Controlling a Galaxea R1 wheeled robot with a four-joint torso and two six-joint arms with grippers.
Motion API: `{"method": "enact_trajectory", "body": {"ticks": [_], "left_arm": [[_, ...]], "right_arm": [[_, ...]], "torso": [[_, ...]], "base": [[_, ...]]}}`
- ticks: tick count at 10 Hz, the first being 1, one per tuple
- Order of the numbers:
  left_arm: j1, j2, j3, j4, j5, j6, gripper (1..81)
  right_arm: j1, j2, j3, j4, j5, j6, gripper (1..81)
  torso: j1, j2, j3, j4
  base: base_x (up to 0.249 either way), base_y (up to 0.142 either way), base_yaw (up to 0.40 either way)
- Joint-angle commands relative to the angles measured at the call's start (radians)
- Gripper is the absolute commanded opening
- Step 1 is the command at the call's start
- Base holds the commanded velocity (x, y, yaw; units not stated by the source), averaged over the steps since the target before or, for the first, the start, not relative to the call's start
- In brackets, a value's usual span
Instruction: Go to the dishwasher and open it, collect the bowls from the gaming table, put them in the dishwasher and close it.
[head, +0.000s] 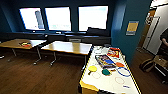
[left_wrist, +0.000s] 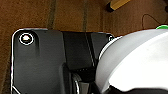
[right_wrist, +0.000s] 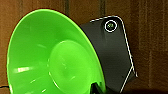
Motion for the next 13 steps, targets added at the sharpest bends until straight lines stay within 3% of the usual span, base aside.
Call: {"method": "enact_trajectory", "body": {"ticks": [1,13], "left_arm": [[-0.052,-0.006,0.016,0.016,0.006,0.013,1.0],[-0.046,0.01,-0.005,0.016,0.006,0.029,1.0]], "right_arm": [[0.057,-0.015,0.001,-0.001,-0.07,-0.004,1.0],[0.059,-0.013,-0.004,-0.001,-0.07,-0.004,1.0]], "torso": [[0.0,0.0,0.0,0.0],[0.0,0.0,0.0,0.0]], "base": [[-0.13,0.0,0.0],[-0.132,0.0,0.0]]}}
